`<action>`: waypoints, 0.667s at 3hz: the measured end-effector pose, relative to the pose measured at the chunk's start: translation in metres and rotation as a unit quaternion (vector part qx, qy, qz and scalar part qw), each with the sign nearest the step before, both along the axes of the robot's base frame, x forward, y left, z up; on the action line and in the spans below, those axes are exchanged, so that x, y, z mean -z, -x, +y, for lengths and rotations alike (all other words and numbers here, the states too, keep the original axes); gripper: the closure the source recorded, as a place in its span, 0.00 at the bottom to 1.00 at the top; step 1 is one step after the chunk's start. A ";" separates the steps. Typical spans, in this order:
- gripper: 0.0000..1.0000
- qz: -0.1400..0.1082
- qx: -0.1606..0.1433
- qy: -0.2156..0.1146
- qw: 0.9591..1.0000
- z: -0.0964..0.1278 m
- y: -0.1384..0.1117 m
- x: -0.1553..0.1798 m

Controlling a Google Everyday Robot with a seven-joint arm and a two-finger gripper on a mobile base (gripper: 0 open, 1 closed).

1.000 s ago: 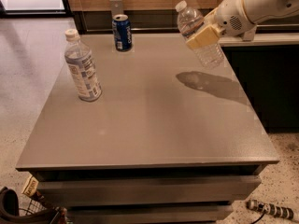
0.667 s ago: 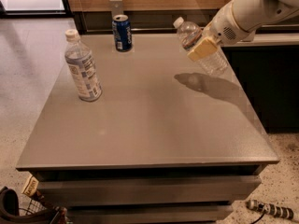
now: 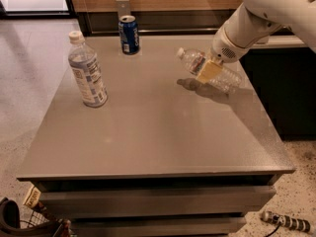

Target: Knock water bottle over

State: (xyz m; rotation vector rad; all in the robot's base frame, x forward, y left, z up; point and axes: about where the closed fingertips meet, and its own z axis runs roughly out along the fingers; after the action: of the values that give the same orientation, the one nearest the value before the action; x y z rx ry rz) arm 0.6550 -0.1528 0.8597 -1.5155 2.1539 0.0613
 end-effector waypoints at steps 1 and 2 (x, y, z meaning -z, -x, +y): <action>1.00 0.037 -0.035 0.007 0.999 0.019 -0.002 0.031; 1.00 0.060 -0.056 0.004 0.997 0.031 -0.002 0.047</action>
Offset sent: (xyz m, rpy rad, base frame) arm 0.0004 0.0725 -0.1169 0.0470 0.2834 0.2478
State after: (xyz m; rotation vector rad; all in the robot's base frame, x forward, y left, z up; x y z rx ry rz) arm 0.6569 -0.1221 0.8129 -1.6736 2.1615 0.1872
